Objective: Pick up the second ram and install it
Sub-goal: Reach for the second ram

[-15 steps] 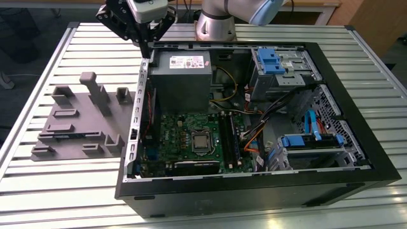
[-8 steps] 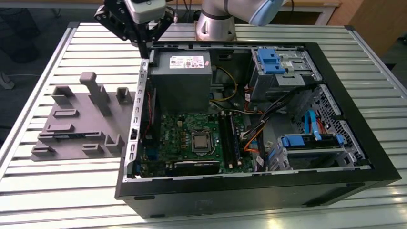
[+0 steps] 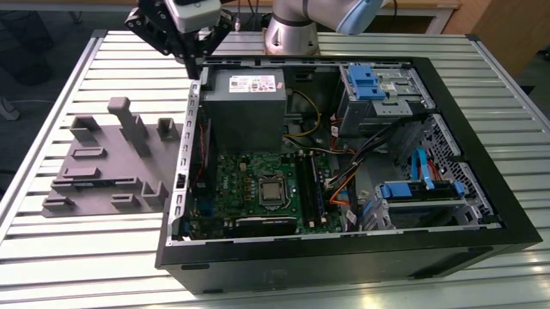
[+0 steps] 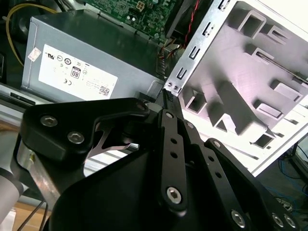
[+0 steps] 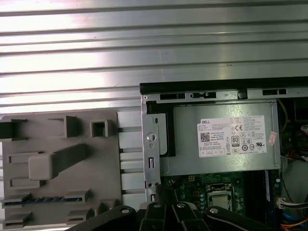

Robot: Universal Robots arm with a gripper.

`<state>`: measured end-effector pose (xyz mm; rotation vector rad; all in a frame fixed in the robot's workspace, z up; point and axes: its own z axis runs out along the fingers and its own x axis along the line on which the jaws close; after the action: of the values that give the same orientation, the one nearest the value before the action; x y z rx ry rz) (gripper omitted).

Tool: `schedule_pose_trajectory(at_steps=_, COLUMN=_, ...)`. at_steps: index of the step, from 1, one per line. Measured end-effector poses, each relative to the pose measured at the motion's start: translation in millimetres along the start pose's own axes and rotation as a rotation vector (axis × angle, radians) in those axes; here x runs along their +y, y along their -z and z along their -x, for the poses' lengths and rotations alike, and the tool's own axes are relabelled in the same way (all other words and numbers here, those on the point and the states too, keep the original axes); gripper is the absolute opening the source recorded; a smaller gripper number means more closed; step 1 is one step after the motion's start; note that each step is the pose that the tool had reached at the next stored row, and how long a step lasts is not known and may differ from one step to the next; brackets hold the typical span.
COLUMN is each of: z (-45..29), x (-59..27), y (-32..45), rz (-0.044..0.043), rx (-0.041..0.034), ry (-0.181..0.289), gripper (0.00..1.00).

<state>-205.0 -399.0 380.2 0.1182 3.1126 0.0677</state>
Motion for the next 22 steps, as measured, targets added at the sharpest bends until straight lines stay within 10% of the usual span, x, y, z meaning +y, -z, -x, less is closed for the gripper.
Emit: schedule_pose_trajectory(at_steps=22, z=-16.4, x=-1.3, y=-1.1, rz=0.0, rx=0.0, ry=-0.001, gripper=0.11)
